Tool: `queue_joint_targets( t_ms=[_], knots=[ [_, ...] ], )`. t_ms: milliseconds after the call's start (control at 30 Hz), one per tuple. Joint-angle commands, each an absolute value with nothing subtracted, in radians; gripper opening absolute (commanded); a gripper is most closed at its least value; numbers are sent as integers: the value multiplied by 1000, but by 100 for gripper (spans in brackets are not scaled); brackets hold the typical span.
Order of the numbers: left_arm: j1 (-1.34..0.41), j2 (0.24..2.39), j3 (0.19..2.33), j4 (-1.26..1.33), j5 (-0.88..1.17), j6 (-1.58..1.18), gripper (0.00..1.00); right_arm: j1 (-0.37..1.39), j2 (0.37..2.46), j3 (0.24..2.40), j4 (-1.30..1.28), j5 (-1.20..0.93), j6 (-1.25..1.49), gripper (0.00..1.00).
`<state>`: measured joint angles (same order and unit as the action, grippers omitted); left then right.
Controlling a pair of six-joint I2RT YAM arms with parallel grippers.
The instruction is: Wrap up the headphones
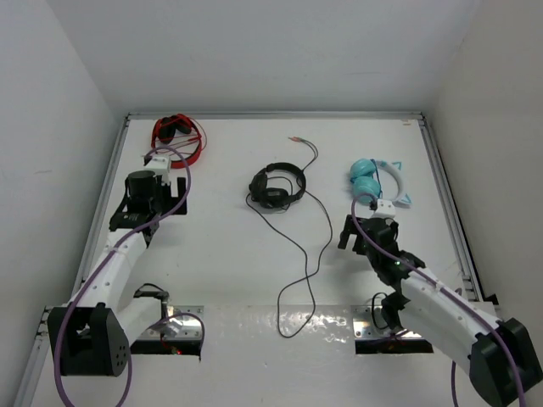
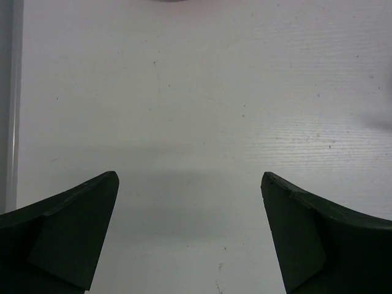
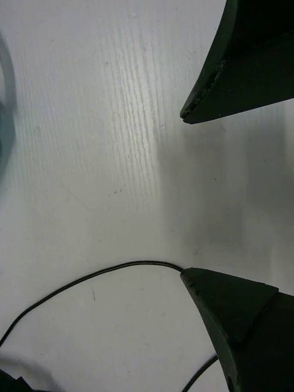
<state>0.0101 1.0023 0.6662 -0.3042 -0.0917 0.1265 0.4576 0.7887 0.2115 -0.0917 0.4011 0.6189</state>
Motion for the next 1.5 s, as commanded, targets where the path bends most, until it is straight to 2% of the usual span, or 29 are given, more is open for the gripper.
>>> queue_joint_targets(
  t_ms=[0,100,133,167,200,267,300,333,400,433,467,633,767,800,867,933,967,1033,1067,1133,1233,1333,1467],
  knots=[
    [11,992,667,-255,-147,98,100,454,810,278,-98,411,583,99],
    [9,994,696,-270,-143,142,100,454,892,372,-138,405,546,99],
    [9,1003,712,-294,-123,175,100,454,932,468,-156,400,537,93],
    [9,1011,730,-310,-71,213,100,454,983,526,-196,384,502,83],
    [9,1020,750,-328,-36,292,100,454,1039,596,-216,315,479,68],
    [9,1055,823,-392,106,410,95,453,1228,815,-285,232,463,57],
    [9,1069,850,-414,144,429,93,449,1292,889,-297,209,469,57],
    [9,1097,895,-440,173,439,92,442,1407,1007,-299,183,475,73],
    [9,1124,937,-459,224,430,88,431,1514,1095,-256,108,491,90],
    [9,1147,952,-469,230,419,88,431,1566,1179,-247,91,491,95],
    [9,1153,975,-472,227,388,87,431,1671,1219,-247,75,495,95],
    [9,1154,974,-460,239,348,85,431,1949,1492,-357,41,506,89],
    [9,1154,960,-440,262,330,84,433,2081,1534,-410,77,506,84],
    [11,1155,960,-431,264,330,84,434,2120,1545,-411,75,503,82],
    [9,1166,974,-425,268,331,83,434,2175,1572,-436,38,499,60],
    [9,1175,991,-426,276,348,83,436,2197,1629,-478,20,489,41],
    [11,1184,1003,-434,282,362,82,437,2198,1637,-479,8,479,21],
    [9,1189,1038,-445,319,432,80,445,2157,1631,-453,12,409,4],
    [11,1189,1049,-455,340,464,80,459,2134,1623,-434,17,366,0],
    [9,1180,1081,-468,414,568,80,478,2048,1591,-394,-1,164,0],
    [11,1135,1103,-459,527,684,81,528,1916,1539,-405,-171,-153,0],
    [11,1074,1088,-422,651,735,81,609,1827,1529,-442,-172,-358,0],
    [-32,1045,1055,-374,695,557,81,712,1772,1517,-365,-163,-377,0]
  ],
)
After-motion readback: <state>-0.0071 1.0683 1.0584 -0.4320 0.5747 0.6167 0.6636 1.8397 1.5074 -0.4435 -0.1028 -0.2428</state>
